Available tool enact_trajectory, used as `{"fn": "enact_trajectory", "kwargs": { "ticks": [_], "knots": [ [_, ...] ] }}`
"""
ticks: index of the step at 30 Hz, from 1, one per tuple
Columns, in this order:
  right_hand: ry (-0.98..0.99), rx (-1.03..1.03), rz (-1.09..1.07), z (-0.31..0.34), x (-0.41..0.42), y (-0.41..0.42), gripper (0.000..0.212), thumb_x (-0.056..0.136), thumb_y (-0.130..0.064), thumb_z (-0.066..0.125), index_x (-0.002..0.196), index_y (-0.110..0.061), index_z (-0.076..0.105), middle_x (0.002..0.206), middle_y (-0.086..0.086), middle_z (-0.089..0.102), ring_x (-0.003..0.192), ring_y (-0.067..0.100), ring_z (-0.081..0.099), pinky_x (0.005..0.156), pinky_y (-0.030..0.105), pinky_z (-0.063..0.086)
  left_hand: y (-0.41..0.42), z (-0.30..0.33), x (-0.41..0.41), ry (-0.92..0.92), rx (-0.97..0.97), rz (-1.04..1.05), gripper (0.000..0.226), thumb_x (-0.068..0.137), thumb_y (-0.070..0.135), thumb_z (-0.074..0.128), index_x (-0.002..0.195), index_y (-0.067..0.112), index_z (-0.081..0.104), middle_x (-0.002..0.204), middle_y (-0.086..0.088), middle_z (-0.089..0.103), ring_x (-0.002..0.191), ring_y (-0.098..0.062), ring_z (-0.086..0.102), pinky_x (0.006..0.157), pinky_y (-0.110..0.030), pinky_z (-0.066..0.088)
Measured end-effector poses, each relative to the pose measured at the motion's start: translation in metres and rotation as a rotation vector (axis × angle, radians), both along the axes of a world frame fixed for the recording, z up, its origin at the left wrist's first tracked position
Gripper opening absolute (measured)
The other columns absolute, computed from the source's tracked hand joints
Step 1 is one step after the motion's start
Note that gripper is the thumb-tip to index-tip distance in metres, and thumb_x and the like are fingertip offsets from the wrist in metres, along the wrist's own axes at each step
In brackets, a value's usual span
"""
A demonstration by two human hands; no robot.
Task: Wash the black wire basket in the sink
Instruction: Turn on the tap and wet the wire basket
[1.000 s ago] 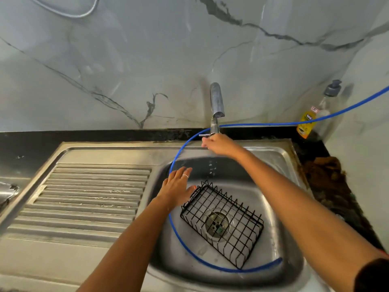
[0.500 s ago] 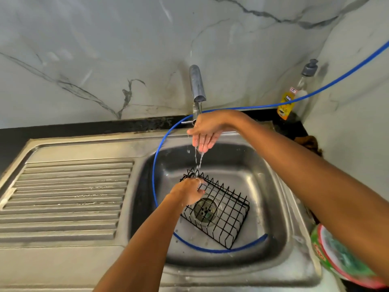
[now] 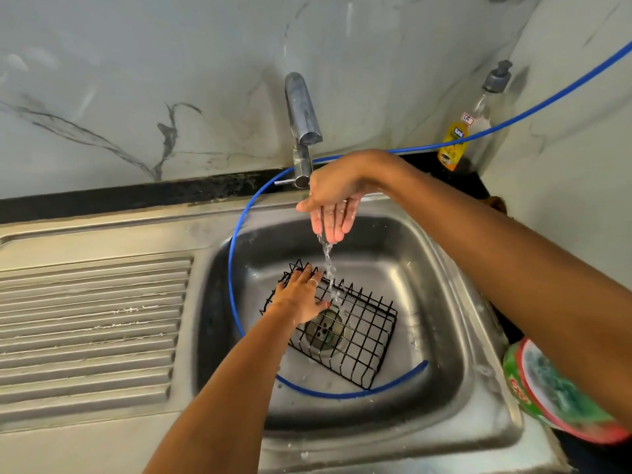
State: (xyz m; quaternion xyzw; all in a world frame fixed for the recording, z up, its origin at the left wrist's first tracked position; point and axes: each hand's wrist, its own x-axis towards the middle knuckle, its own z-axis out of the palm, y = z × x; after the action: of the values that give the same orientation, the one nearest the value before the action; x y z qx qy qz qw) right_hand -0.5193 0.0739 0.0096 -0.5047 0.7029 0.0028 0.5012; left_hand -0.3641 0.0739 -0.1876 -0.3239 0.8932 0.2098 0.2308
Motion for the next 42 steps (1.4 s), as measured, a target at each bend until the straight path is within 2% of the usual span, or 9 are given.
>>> {"fn": "enact_trajectory", "kwargs": {
  "ticks": [9, 16, 21, 24, 28, 33, 38, 40, 42],
  "knots": [
    [-0.129, -0.065, -0.038, -0.011, 0.011, -0.003, 0.046, 0.103, -0.033, 0.035, 0.107, 0.003, 0.064, 0.094, 0.02, 0.072, 0.088, 0.028, 0.071, 0.082, 0.036, 0.057, -0.005, -0.004, 0.003, 0.038, 0.047, 0.001, 0.082, 0.095, 0.045, 0.055, 0.157, 0.027, 0.003, 0.164, 0.003, -0.008, 0.151, -0.023, -0.005, 0.119, -0.056, 0.01],
    [-0.029, -0.095, -0.103, -0.014, 0.018, -0.002, 0.042, 0.102, -0.033, 0.037, 0.107, -0.001, 0.063, 0.094, 0.018, 0.07, 0.087, 0.026, 0.07, 0.077, 0.032, 0.057, -0.004, 0.0, 0.001, 0.019, 0.082, 0.005, 0.082, 0.096, 0.044, 0.053, 0.157, 0.026, 0.001, 0.164, 0.002, -0.012, 0.151, -0.024, -0.01, 0.12, -0.056, 0.007],
    [0.007, 0.004, -0.063, -0.007, 0.017, 0.005, 0.03, 0.1, -0.021, 0.045, 0.11, 0.002, 0.062, 0.1, 0.022, 0.069, 0.088, 0.029, 0.07, 0.083, 0.038, 0.057, -0.005, 0.002, 0.0, 0.016, 0.11, 0.002, 0.085, 0.095, 0.041, 0.055, 0.157, 0.027, -0.002, 0.164, 0.002, -0.014, 0.151, -0.025, -0.01, 0.12, -0.057, 0.005],
    [0.003, -0.111, -0.143, -0.01, 0.014, 0.008, 0.02, 0.094, -0.003, 0.052, 0.11, 0.001, 0.064, 0.103, 0.017, 0.067, 0.087, 0.022, 0.067, 0.085, 0.035, 0.056, -0.007, 0.0, 0.0, 0.009, 0.107, -0.016, 0.086, 0.094, 0.043, 0.056, 0.157, 0.027, -0.001, 0.164, 0.002, -0.014, 0.151, -0.026, -0.009, 0.119, -0.058, 0.007],
    [0.036, -0.348, -0.217, -0.017, 0.012, 0.009, 0.027, 0.084, 0.007, 0.06, 0.107, -0.006, 0.068, 0.103, 0.008, 0.066, 0.094, 0.013, 0.063, 0.083, 0.026, 0.054, -0.01, 0.001, 0.001, -0.004, 0.101, -0.044, 0.087, 0.094, 0.037, 0.059, 0.157, 0.025, -0.001, 0.163, 0.002, -0.014, 0.151, -0.027, -0.007, 0.119, -0.057, 0.011],
    [-0.231, -0.453, -0.432, -0.024, 0.021, 0.003, 0.03, 0.087, 0.015, 0.041, 0.098, 0.0, 0.066, 0.102, 0.015, 0.067, 0.097, 0.02, 0.066, 0.086, 0.028, 0.056, -0.011, 0.005, 0.003, -0.025, 0.07, -0.094, 0.088, 0.094, 0.031, 0.06, 0.157, 0.024, -0.001, 0.164, 0.0, -0.012, 0.151, -0.027, -0.005, 0.121, -0.053, 0.012],
    [-0.834, -0.62, -1.016, -0.027, 0.036, -0.008, 0.033, 0.089, 0.014, 0.03, 0.074, 0.0, 0.055, 0.071, 0.018, 0.063, 0.053, 0.017, 0.066, 0.05, 0.019, 0.054, -0.007, 0.006, 0.009, -0.022, 0.03, -0.143, 0.086, 0.095, 0.031, 0.06, 0.157, 0.025, 0.0, 0.164, 0.0, -0.012, 0.151, -0.028, -0.006, 0.12, -0.053, 0.009],
    [-0.874, -0.62, -1.089, -0.027, 0.038, -0.009, 0.034, 0.089, 0.01, 0.029, 0.066, -0.005, 0.049, 0.066, 0.015, 0.057, 0.043, 0.013, 0.057, 0.041, 0.016, 0.045, -0.005, 0.005, 0.013, -0.021, 0.018, -0.163, 0.084, 0.094, 0.03, 0.06, 0.157, 0.027, 0.004, 0.164, 0.0, -0.013, 0.151, -0.029, -0.006, 0.119, -0.053, 0.009],
    [-0.777, -0.538, -0.962, -0.025, 0.038, -0.004, 0.034, 0.087, 0.009, 0.029, 0.064, -0.008, 0.047, 0.066, 0.013, 0.055, 0.043, 0.011, 0.051, 0.038, 0.015, 0.039, -0.004, 0.005, 0.016, -0.034, -0.004, -0.198, 0.081, 0.095, 0.031, 0.06, 0.156, 0.028, 0.007, 0.163, -0.001, -0.015, 0.15, -0.03, -0.007, 0.119, -0.053, 0.01]
  ]
}}
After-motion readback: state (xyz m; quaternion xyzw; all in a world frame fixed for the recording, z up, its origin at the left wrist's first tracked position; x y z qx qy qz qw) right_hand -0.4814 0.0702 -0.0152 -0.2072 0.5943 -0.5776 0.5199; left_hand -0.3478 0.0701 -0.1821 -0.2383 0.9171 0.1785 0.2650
